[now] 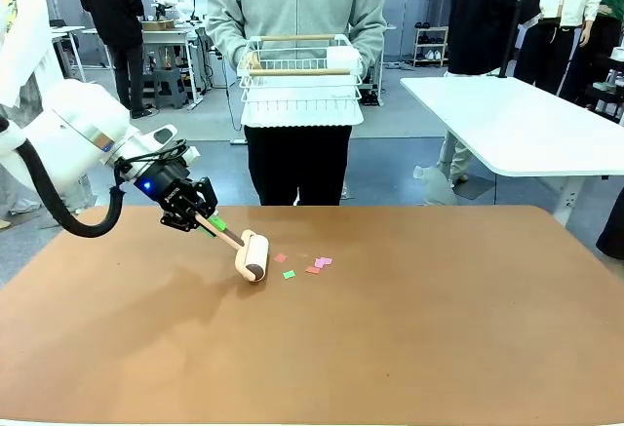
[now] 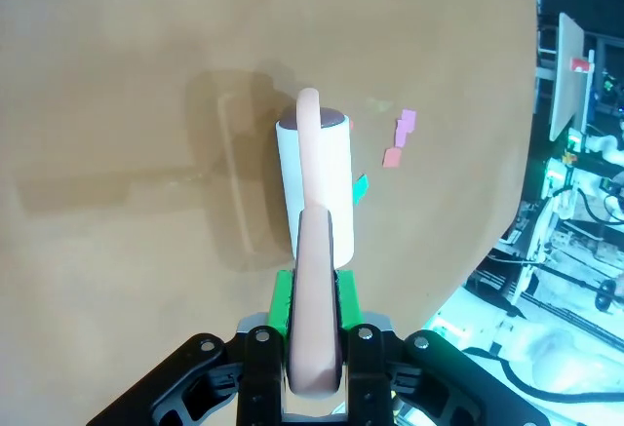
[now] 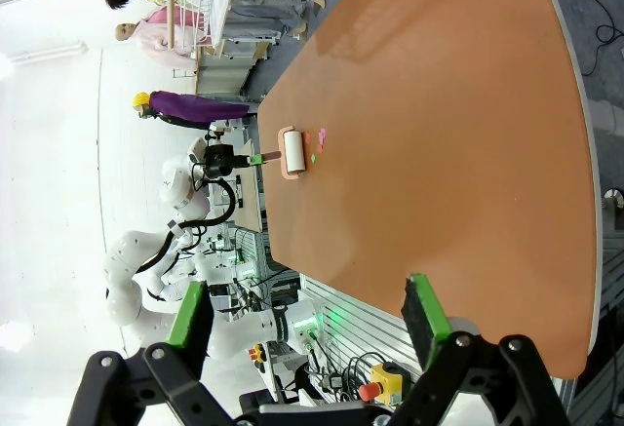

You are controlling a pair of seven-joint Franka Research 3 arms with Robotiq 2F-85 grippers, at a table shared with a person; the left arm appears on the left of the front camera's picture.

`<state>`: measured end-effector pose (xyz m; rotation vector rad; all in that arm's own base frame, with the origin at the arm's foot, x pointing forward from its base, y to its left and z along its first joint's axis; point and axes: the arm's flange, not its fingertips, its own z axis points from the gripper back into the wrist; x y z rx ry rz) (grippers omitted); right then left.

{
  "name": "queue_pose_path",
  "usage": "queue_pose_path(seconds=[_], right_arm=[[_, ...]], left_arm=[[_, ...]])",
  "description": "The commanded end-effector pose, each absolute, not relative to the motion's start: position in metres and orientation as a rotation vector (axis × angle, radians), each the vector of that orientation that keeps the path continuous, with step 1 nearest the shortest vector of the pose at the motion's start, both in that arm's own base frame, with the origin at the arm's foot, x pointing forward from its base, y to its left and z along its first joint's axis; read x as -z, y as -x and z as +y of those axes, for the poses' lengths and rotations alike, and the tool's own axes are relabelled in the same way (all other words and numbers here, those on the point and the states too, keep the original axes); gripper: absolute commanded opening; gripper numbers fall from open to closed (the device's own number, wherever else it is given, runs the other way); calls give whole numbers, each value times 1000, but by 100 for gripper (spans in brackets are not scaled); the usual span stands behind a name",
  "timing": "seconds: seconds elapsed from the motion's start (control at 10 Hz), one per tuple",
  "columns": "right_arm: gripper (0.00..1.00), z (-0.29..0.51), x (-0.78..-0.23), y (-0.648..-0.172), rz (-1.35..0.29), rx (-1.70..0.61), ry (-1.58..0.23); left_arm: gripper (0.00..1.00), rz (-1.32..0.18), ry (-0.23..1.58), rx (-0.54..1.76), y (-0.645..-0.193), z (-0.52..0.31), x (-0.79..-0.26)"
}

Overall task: Clean the table.
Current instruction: Clean the table with the Lint Roller when the human lifts the Dish drying rack.

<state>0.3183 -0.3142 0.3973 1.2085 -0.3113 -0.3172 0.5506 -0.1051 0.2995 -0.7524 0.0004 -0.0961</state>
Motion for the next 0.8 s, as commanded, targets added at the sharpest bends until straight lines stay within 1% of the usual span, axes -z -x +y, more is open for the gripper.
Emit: queue_pose_path(seconds=[0.0, 0.2, 0.4, 0.7], right_arm=[[100, -314, -402, -317, -300, 332, -1201], [100, -314, -402, -317, -300, 332, -1201], [100, -314, -402, -317, -300, 332, -1201], [100, -314, -402, -317, -300, 332, -1201]], left_arm=[[21, 52, 780, 106, -562, -114, -285], [21, 92, 770, 95, -572, -125, -266], [21, 42, 789, 69, -576, -136, -257], [21, 76, 775, 103, -579, -157, -243]])
